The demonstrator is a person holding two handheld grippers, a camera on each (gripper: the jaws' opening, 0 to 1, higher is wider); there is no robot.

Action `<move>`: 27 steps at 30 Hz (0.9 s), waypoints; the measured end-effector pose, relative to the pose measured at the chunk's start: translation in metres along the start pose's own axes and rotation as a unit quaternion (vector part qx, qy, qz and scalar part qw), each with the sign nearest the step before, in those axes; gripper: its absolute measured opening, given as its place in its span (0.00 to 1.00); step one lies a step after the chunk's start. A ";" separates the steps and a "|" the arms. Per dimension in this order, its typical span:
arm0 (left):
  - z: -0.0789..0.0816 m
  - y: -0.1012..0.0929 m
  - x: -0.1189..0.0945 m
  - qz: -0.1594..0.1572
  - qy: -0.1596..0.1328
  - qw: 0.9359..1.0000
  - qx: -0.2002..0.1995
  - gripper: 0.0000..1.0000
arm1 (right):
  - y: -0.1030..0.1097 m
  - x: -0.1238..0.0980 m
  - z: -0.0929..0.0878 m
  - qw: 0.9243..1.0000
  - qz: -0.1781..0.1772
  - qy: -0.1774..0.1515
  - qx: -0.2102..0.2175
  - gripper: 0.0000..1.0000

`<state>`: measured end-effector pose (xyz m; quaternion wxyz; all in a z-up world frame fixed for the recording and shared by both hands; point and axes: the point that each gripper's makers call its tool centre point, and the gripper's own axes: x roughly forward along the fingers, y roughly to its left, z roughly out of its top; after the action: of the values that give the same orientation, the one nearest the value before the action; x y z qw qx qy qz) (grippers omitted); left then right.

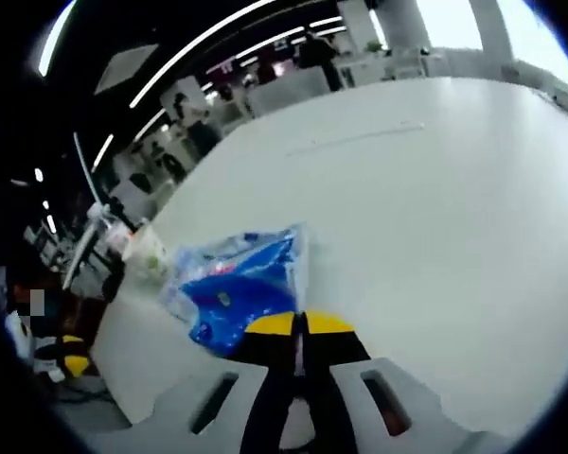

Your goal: Arrange the tabletop items into an orderly group along one side of the table until the central work area is clear of visible clutter.

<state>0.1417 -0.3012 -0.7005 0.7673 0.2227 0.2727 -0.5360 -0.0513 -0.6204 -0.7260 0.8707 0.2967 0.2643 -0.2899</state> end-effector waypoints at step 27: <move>-0.005 0.000 0.002 0.001 0.012 1.000 0.002 0.27 | -0.113 -0.041 0.051 0.993 -0.088 -0.059 0.053 0.00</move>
<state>0.1408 -0.2994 -0.7051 0.7641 0.2311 0.2806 -0.5330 -0.1402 -0.7145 -0.7064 0.8389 0.3005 0.2220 -0.3957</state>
